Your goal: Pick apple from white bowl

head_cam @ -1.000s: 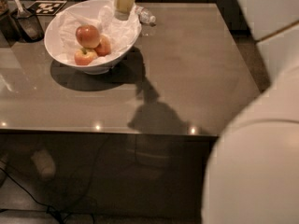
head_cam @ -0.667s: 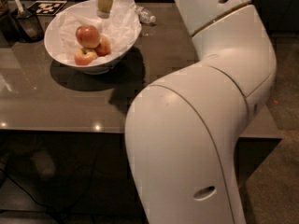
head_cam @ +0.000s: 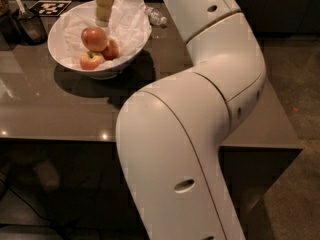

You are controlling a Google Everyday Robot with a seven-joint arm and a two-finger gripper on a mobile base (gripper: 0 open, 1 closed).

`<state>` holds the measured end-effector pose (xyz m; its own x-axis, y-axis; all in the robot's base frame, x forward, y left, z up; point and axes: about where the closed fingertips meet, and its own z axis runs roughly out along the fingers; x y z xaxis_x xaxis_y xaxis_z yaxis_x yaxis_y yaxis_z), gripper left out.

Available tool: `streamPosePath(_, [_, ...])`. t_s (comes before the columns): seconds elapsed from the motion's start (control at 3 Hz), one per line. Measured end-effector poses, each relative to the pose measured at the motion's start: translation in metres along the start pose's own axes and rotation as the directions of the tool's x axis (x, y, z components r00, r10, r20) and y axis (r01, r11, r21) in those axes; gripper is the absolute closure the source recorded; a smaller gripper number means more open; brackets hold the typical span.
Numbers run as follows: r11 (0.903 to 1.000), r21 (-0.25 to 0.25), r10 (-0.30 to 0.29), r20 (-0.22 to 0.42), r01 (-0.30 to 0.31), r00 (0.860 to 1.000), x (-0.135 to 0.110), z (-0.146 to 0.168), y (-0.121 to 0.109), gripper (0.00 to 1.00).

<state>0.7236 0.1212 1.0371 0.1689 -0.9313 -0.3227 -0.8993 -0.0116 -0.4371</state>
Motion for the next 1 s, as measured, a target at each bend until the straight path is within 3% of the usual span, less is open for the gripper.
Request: streamPosePath(1.0, [0.9976,-0.067,0.015,-0.036,-0.018,0.999,0.009,0.061,-0.001,0.00])
